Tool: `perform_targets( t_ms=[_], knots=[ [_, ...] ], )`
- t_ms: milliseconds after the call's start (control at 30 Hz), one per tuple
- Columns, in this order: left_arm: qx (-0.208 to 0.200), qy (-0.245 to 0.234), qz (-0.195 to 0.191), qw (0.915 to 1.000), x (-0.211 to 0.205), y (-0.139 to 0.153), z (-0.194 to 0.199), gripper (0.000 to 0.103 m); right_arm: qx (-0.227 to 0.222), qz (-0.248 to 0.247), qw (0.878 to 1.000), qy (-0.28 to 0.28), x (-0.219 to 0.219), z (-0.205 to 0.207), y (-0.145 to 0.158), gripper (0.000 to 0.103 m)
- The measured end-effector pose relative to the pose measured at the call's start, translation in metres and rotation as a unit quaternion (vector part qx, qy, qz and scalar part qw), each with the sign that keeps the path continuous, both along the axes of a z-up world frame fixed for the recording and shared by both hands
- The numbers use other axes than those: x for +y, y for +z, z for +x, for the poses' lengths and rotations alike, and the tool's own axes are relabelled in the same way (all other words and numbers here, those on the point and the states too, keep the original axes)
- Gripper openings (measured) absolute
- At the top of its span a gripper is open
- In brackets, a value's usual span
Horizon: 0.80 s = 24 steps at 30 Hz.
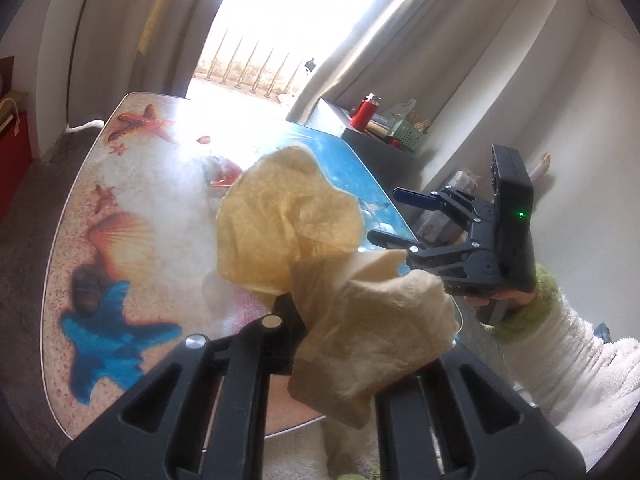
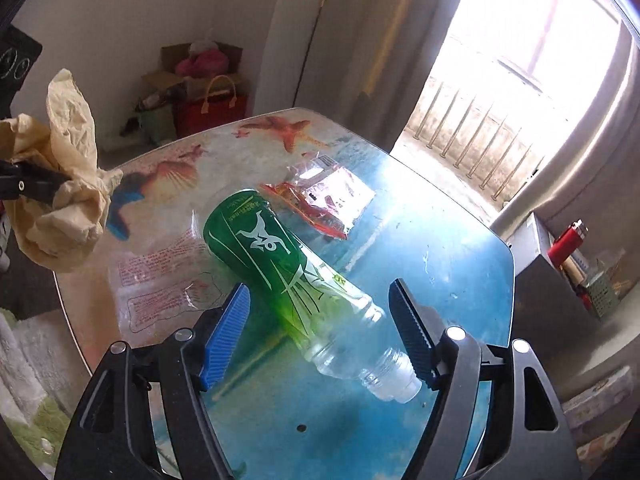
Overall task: Collect trash
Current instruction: 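Close the right tool on the green plastic bottle and lift it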
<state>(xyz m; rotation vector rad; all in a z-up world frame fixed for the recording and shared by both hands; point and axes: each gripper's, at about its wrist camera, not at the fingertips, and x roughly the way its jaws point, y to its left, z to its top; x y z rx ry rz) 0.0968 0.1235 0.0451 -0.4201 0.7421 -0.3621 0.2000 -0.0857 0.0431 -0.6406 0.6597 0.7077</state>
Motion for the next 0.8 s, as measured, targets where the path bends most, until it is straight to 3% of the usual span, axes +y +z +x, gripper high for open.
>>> perform_targets(
  t_ms=[233, 433, 600, 800],
  knots=[
    [0.014, 0.032, 0.007, 0.9994, 0.022, -0.008, -0.006, 0.007, 0.008, -0.144, 0.985, 0.097, 0.046, 0.014, -0.030, 0.070],
    [0.015, 0.035, 0.011, 0.9992, 0.025, -0.009, -0.006, 0.007, 0.011, -0.196, 0.973, 0.120, 0.067, 0.022, -0.055, 0.070],
    [0.018, 0.035, 0.015, 0.9991, 0.024, -0.010, -0.005, 0.007, -0.012, -0.214, 0.969, 0.125, 0.070, 0.017, -0.064, 0.063],
    [0.017, 0.035, 0.019, 0.9991, 0.023, -0.008, -0.002, 0.007, -0.027, -0.191, 0.975, 0.114, 0.049, -0.004, -0.048, 0.061]
  ],
)
